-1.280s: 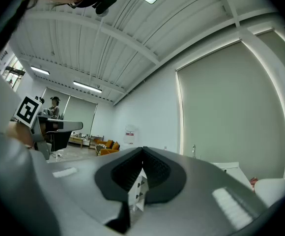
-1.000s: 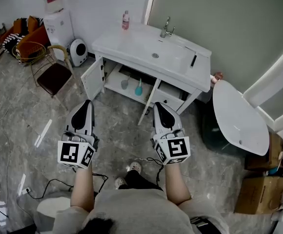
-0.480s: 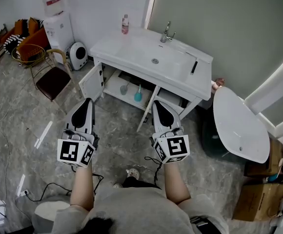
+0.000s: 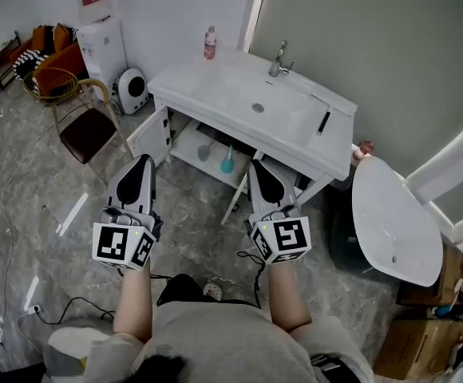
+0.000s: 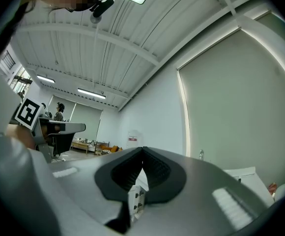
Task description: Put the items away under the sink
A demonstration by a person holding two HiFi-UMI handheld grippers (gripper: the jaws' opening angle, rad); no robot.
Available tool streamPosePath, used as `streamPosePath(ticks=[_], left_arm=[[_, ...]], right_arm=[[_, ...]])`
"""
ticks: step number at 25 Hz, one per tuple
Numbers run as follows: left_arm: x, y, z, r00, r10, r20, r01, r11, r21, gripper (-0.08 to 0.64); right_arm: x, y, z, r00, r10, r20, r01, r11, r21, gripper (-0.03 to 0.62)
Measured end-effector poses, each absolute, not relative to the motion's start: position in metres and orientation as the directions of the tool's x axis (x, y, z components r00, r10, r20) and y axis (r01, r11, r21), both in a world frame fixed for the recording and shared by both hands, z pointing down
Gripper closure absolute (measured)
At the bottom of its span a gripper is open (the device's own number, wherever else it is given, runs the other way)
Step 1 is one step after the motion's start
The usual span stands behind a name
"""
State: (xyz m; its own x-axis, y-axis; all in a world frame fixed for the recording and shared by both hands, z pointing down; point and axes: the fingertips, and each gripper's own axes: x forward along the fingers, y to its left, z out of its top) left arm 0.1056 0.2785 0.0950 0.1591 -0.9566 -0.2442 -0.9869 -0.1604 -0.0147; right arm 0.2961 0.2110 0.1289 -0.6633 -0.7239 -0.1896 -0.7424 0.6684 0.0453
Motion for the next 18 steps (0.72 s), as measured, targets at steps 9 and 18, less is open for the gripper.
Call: streamPosePath(ticks=[9, 18], left_arm=[[0.095, 0.221, 0.098, 0.181, -0.957, -0.227, -0.983, -0.176, -0.04, 0.561], [0.03, 0.119, 0.088, 0.229, -0.941, -0.25, -0.973, -0.229, -0.03, 0.561]], right_arm=[[0.286, 0.158, 0.134, -0.649, -0.737, -0.187, -0.753, 0.657, 0.024, 0.581], [0.228, 0.061, 0.123, -0.602, -0.773, -0.198, -0.792, 0.609, 0.031, 0.581]])
